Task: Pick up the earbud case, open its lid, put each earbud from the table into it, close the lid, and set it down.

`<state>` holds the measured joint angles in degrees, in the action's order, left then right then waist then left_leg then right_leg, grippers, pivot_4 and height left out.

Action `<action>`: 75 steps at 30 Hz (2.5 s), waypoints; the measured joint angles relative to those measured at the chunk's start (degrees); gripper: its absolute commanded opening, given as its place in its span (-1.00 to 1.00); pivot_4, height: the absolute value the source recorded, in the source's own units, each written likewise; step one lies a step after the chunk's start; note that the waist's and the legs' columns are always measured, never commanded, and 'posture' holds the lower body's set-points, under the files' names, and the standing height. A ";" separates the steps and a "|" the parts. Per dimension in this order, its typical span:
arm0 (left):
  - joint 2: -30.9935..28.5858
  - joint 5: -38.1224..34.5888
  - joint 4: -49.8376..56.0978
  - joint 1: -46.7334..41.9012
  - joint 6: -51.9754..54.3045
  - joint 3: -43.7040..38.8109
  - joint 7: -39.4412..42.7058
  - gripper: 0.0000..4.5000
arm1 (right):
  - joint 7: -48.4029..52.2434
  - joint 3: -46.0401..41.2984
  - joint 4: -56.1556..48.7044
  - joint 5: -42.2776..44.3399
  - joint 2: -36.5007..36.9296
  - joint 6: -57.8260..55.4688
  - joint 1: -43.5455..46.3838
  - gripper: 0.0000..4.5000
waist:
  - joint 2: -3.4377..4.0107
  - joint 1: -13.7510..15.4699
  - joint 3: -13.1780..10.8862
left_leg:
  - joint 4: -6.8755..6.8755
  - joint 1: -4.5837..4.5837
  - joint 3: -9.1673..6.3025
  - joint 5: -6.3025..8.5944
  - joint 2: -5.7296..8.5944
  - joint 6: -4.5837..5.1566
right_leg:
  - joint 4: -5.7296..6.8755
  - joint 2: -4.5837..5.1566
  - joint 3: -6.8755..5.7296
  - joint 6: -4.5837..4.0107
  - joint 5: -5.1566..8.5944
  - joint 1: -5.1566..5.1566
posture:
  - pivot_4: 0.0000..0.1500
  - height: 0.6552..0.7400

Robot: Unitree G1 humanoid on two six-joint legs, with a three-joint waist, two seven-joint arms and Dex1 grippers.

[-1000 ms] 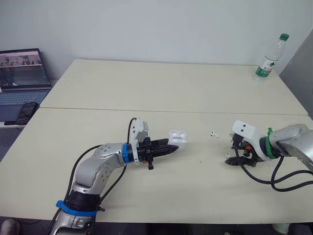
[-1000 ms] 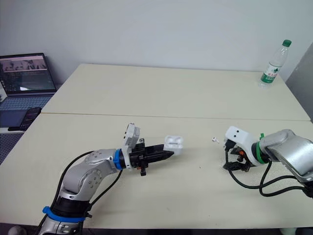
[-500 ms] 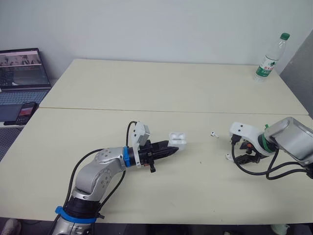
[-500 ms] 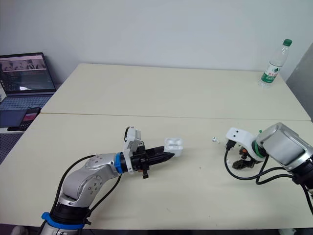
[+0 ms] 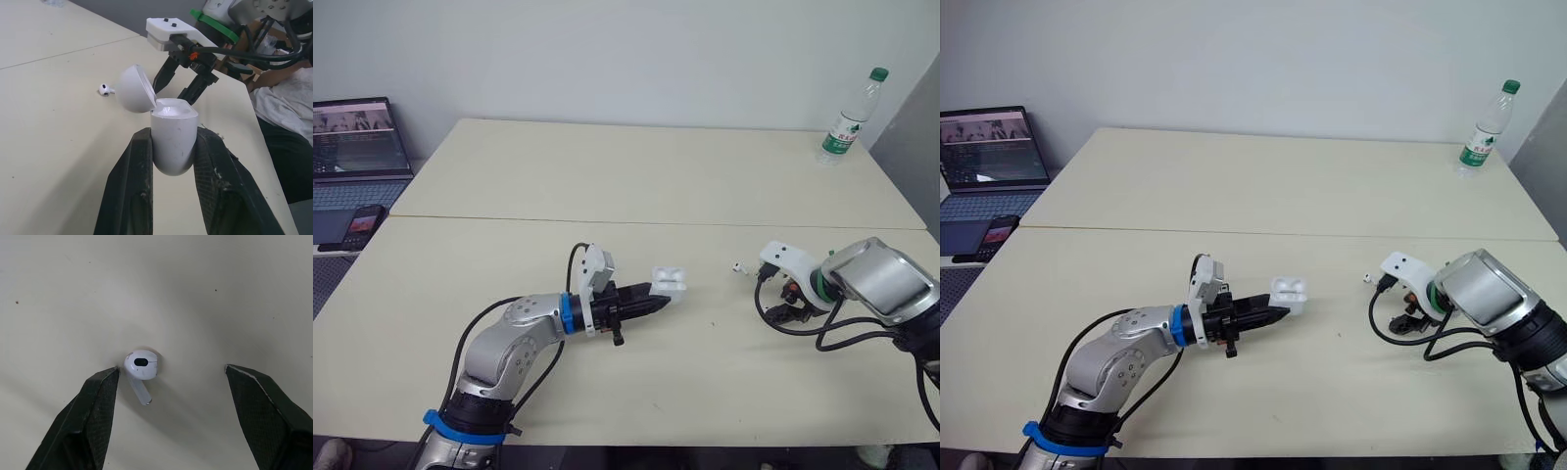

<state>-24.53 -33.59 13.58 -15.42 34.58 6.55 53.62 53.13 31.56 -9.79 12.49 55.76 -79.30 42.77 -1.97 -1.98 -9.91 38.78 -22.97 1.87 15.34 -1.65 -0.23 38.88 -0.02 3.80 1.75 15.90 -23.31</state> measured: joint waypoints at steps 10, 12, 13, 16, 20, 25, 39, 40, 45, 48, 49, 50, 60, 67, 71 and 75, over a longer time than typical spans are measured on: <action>0.09 -0.07 0.02 0.09 0.00 -0.01 -0.45 -0.66 | -2.19 1.40 -3.56 -0.28 0.29 -0.36 0.02 0.58 | 0.00 0.00 0.00 | -0.03 -0.01 -0.01 0.00 0.01 0.00 | -0.01 0.00 0.01 0.00 0.00 -0.01 | 1.00 0.98; 0.09 -0.07 0.02 0.11 0.00 -0.01 -0.50 -0.66 | -2.56 1.28 -3.67 -0.17 -0.06 -0.80 0.04 0.58 | 0.00 0.00 0.00 | -0.02 -0.01 -0.01 0.00 0.01 0.00 | -0.01 0.00 0.01 0.00 0.00 0.00 | 1.00 0.98; 0.09 -0.07 0.02 0.13 0.00 -0.01 -0.51 -0.66 | -2.71 1.26 -3.71 -0.08 -0.08 -0.89 0.04 0.51 | 0.00 0.00 0.00 | -0.02 -0.01 -0.01 0.00 0.00 0.00 | -0.01 0.00 0.01 0.00 0.00 0.00 | 1.00 0.98; 0.09 -0.08 0.02 0.19 0.00 -0.02 -0.54 -0.66 | -2.76 1.26 -3.92 0.29 -0.09 -0.94 -0.04 0.20 | 0.00 -0.01 0.00 | -0.02 0.00 0.00 0.00 0.00 0.00 | -0.01 0.00 0.02 0.01 0.00 0.00 | 1.00 0.98; 0.08 -0.08 0.02 0.19 0.00 -0.02 -0.54 -0.66 | -2.59 1.29 -4.53 1.03 -0.46 -0.94 -0.06 -0.43 | 0.00 0.00 0.00 | 0.00 -0.01 0.01 0.00 0.01 0.00 | -0.01 0.00 0.03 0.01 0.00 0.00 | 1.00 0.98; 0.07 -0.07 0.02 0.19 0.00 -0.03 -0.52 -0.66 | -2.85 1.30 -4.99 1.65 -0.43 -1.00 -0.07 -0.83 | -0.01 0.03 0.00 | 0.00 -0.01 0.01 0.00 0.02 0.00 | -0.01 0.01 0.04 0.01 0.00 0.00 | 1.00 0.98; 1.50 -0.08 -0.25 -0.20 -0.13 -0.07 -0.88 -0.66 | -6.14 -11.30 -7.71 5.20 -7.28 0.21 -0.64 -0.83 | -0.01 0.11 -0.04 | -0.03 -0.06 -0.03 0.00 0.03 0.00 | 0.00 -0.03 0.01 0.02 0.01 -0.04 | 1.00 0.98; 2.40 -0.19 -0.46 -0.44 -0.19 -0.18 -1.53 -0.66 | -7.29 -14.95 -8.42 5.86 -8.90 0.10 -1.07 -0.83 | -0.02 0.14 -0.04 | -0.03 -0.08 -0.07 0.00 0.02 0.00 | -0.02 -0.03 -0.01 0.01 0.00 -0.04 | 1.00 0.98; 7.52 -0.10 -2.50 -3.07 -2.19 -2.58 -6.88 -0.66 | -15.35 -33.26 -10.18 7.37 -22.78 -1.21 -2.04 -0.83 | -0.05 0.33 -0.05 | -0.01 -0.24 -0.13 0.00 0.11 -0.01 | 0.00 0.04 -0.03 0.04 -0.03 -0.09 | 1.00 0.98; 10.97 1.32 -3.51 -4.53 -4.49 -3.59 -11.36 -0.66 | -21.88 -44.63 -11.90 8.57 -35.47 -2.07 -0.21 -0.83 | -0.04 0.23 -0.05 | -0.03 -0.30 -0.16 0.00 0.09 -0.01 | 0.05 0.03 -0.06 0.03 -0.04 -0.18 | 1.00 0.98; 12.00 2.00 -3.83 -4.74 -5.38 -3.58 -12.56 -0.66 | -24.24 -48.03 -12.50 8.78 -39.33 -1.99 0.66 -0.83 | -0.04 0.19 -0.05 | -0.04 -0.31 -0.18 0.00 0.08 -0.02 | 0.06 0.03 -0.08 0.03 -0.05 -0.20 | 1.00 0.98; 13.29 2.65 -4.37 -4.90 -6.29 -3.48 -13.75 -0.66 | -26.88 -51.14 -13.21 9.13 -43.88 -1.37 1.52 -0.83 | -0.03 0.16 -0.05 | -0.07 -0.33 -0.18 0.00 0.08 -0.02 | 0.07 0.03 -0.08 0.02 -0.05 -0.22 | 1.00 0.98; 21.10 10.21 -9.04 -7.60 -15.06 -2.25 -23.55 -0.66 | -42.02 -58.13 -18.63 13.73 -63.35 17.03 -1.49 -0.83 | 0.01 0.26 -0.03 | -0.02 -0.94 -0.11 0.00 0.23 -0.04 | 0.08 0.19 -0.03 0.09 -0.11 -0.78 | 1.00 0.98; 21.57 12.81 -10.77 -8.48 -19.16 -2.21 -24.84 -0.66 | -40.43 -45.42 -19.70 15.77 -64.05 28.48 -13.17 -0.83 | 0.02 0.03 -0.02 | -0.04 -0.90 -0.14 -0.01 0.13 -0.04 | 0.12 0.05 -0.06 0.09 -0.11 -0.81 | 1.00 0.98; 21.56 13.23 -11.07 -8.51 -19.89 -2.23 -24.68 -0.66 | -37.21 -37.02 -18.84 15.05 -63.63 35.77 -17.60 -0.83 | 0.02 0.04 -0.02 | 0.02 -0.89 -0.13 -0.01 0.15 -0.05 | 0.11 0.04 -0.06 0.09 -0.11 -0.78 | 1.00 0.98; 21.20 13.22 -11.07 -8.51 -19.91 -2.23 -23.90 -0.66 | -34.90 -32.29 -15.64 13.30 -62.87 43.60 -19.12 -0.83 | 0.01 0.10 -0.03 | 0.04 -0.89 -0.14 -0.02 0.17 -0.05 | 0.11 0.04 -0.08 0.11 -0.12 -0.77 | 1.00 0.98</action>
<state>-3.33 -20.37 2.52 -23.92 14.67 4.32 29.72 18.23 -0.73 -25.43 25.80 -7.11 -35.70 23.66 -1.96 -1.88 -9.94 38.83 -23.87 1.73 15.32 -1.47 -0.28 38.99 0.02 3.73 1.85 15.77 -24.07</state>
